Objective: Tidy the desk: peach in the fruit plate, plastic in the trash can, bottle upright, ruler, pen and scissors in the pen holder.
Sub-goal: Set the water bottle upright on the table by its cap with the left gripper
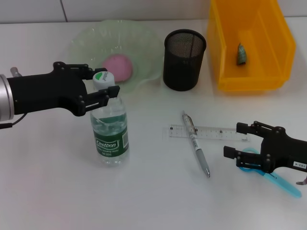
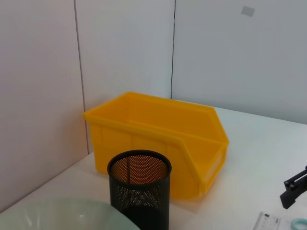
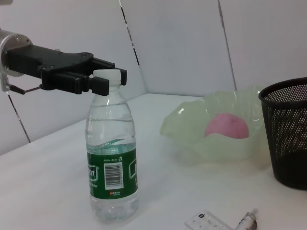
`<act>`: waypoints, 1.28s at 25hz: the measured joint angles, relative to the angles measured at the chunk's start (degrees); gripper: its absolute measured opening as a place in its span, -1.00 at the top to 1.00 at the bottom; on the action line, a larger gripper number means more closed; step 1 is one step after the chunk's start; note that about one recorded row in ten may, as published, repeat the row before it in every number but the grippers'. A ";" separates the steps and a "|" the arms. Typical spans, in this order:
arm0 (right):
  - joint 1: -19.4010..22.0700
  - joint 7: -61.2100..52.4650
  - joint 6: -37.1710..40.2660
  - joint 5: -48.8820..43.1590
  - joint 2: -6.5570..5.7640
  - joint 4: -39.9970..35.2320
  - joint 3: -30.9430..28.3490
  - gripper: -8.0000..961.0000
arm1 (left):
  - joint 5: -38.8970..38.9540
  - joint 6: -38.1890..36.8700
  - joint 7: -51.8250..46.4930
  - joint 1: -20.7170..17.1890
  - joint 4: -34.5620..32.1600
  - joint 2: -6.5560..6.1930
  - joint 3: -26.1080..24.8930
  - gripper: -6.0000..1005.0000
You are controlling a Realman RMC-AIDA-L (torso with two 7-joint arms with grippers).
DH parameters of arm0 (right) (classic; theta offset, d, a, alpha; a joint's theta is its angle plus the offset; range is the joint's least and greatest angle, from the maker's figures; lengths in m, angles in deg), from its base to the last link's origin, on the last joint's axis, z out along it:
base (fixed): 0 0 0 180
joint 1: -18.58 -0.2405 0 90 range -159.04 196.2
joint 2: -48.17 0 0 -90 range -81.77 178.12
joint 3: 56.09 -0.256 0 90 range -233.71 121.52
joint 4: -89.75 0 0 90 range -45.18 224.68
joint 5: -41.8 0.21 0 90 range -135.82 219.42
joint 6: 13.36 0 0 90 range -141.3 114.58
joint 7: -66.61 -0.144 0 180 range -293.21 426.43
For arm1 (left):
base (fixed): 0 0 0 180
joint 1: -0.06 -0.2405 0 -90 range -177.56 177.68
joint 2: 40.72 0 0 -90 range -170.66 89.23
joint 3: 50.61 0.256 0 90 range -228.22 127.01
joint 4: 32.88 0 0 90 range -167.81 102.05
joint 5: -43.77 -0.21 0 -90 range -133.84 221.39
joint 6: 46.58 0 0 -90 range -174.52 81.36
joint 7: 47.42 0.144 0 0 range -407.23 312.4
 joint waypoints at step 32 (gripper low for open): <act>-0.19 -1.03 0.17 -0.18 -0.06 -0.56 0.50 -0.75 | 7.59 -0.19 10.87 2.17 6.89 0.18 -4.11 0.14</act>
